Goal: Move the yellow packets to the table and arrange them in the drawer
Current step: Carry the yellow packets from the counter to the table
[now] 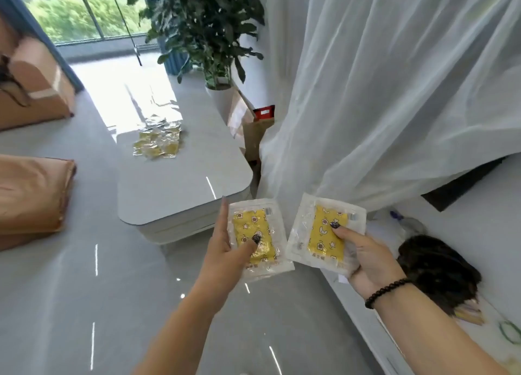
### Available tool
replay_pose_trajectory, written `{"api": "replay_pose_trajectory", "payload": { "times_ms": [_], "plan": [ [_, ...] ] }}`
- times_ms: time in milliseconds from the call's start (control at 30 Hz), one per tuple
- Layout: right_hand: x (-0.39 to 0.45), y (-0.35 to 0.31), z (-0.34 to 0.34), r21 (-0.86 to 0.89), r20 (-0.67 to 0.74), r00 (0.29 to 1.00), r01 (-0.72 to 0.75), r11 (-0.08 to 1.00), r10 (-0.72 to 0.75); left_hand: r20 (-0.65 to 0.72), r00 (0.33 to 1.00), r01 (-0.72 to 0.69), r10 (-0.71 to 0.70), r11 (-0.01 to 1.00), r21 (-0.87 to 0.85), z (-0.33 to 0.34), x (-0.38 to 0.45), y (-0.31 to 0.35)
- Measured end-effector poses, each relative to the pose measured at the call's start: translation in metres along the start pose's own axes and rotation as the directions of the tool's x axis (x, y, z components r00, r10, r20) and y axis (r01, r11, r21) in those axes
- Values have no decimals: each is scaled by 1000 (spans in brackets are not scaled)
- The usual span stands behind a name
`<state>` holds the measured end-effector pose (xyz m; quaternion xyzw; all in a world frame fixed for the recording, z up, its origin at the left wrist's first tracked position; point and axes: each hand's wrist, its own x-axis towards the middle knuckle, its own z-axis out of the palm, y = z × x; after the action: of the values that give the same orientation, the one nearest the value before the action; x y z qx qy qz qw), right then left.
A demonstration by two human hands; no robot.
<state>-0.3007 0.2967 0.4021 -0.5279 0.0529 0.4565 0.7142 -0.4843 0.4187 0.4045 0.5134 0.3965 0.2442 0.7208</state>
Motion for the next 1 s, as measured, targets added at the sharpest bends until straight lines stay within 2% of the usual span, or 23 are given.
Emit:
{"api": "replay_pose_trajectory", "payload": {
  "times_ms": [233, 500, 833, 1000],
  "plan": [
    [39, 62, 114, -92, 126, 985, -110, 990, 121, -244, 969, 1, -20, 997, -78, -122, 25, 17],
    [93, 103, 215, -205, 205, 944, -216, 955, 258, -441, 893, -8, -88, 977, -212, -209, 47, 29],
    [203, 119, 328, -308, 166, 908, -324, 895, 385, -551, 826, -58, -120, 954, -295, -284, 169, 62],
    [264, 111, 394, -354, 117, 914, -327, 876, 388, -588, 800, -72, -124, 952, -299, -322, 232, 90]
  ]
}}
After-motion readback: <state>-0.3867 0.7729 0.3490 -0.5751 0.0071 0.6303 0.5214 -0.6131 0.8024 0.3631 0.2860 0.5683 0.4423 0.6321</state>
